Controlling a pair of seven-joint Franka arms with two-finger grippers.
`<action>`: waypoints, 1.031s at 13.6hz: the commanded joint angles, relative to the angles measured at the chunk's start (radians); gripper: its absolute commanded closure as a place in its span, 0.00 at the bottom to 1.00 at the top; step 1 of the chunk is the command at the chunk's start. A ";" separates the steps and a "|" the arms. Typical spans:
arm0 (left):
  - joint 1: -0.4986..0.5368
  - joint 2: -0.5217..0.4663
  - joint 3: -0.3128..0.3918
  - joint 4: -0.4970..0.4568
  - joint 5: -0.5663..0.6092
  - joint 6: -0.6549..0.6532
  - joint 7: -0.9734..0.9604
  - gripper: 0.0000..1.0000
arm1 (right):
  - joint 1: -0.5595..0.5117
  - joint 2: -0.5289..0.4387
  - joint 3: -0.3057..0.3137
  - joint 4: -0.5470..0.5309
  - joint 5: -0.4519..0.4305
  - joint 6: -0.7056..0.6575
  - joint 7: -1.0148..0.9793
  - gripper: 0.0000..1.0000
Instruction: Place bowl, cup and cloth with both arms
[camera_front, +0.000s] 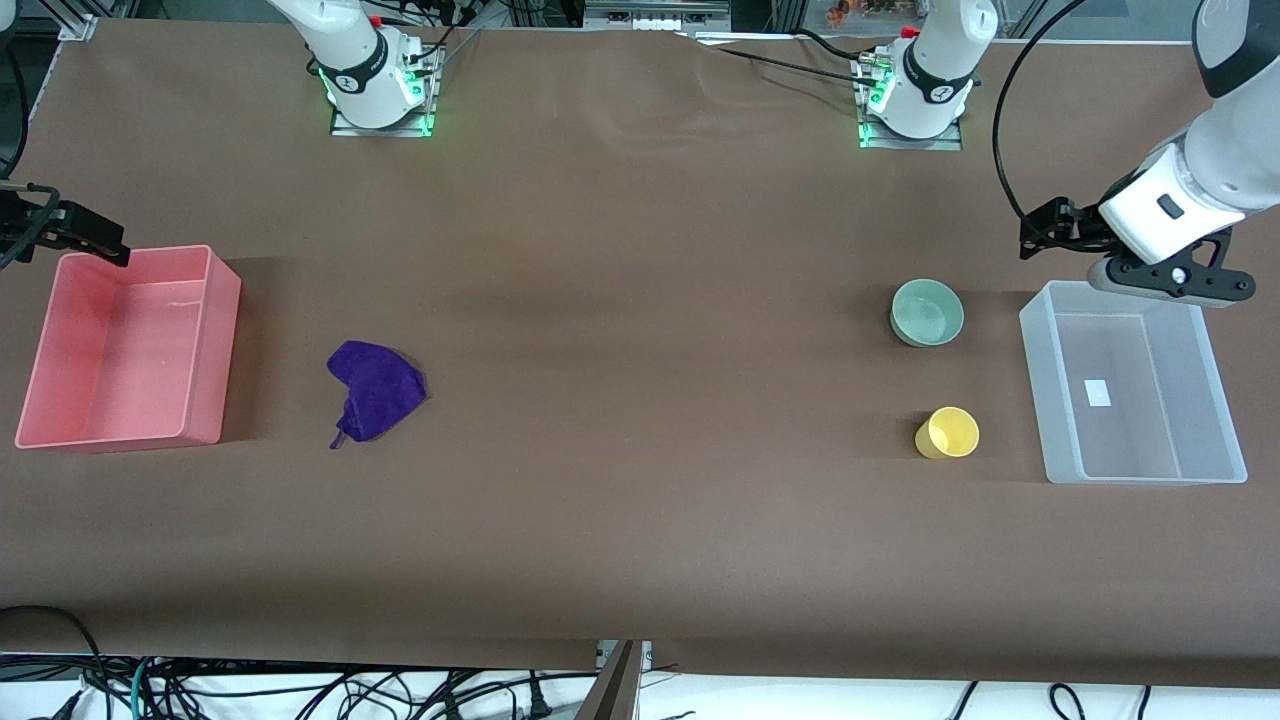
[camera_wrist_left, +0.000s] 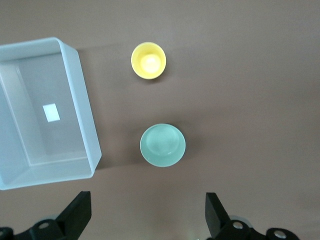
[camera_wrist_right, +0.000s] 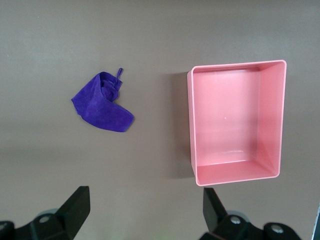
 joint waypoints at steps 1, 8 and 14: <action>-0.009 0.006 0.010 0.001 -0.012 -0.017 0.004 0.00 | -0.006 0.010 0.001 0.025 0.011 -0.006 -0.010 0.00; -0.007 0.013 0.010 0.014 -0.012 -0.006 0.004 0.00 | -0.001 0.010 0.002 0.025 0.013 -0.006 -0.011 0.00; 0.014 0.012 0.010 -0.002 -0.012 -0.009 0.027 0.00 | 0.005 0.020 0.008 0.024 0.014 -0.005 -0.011 0.00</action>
